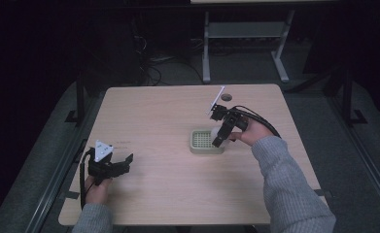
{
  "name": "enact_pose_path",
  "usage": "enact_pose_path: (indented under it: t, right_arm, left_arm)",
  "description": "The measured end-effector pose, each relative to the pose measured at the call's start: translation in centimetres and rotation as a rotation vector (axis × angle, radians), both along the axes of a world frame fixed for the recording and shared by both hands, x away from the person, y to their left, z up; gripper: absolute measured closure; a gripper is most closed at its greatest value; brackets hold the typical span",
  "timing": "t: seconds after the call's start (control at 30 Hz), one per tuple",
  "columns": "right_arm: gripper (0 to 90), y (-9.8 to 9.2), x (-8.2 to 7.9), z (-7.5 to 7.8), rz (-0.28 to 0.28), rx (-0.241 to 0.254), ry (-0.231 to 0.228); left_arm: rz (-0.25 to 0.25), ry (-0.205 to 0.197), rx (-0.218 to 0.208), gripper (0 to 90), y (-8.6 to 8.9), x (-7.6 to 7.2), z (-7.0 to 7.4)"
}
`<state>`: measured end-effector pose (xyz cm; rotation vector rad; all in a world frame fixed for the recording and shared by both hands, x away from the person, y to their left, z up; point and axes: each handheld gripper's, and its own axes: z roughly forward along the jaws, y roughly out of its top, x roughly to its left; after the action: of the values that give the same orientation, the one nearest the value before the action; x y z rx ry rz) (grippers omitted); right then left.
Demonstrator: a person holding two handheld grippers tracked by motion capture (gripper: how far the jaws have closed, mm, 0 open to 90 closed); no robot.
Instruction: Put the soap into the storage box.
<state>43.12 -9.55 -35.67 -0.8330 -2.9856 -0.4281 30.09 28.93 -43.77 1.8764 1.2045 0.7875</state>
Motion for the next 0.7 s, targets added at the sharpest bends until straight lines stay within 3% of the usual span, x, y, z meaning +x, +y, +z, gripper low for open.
enact_pose_path:
  t: [0.7]
  right_arm:
    - [22.0,2.0,1.7,-1.2,-0.003,-0.028,0.017]
  left_arm:
    - [0.001,-0.001,0.001,14.8,-0.1,0.0,0.0]
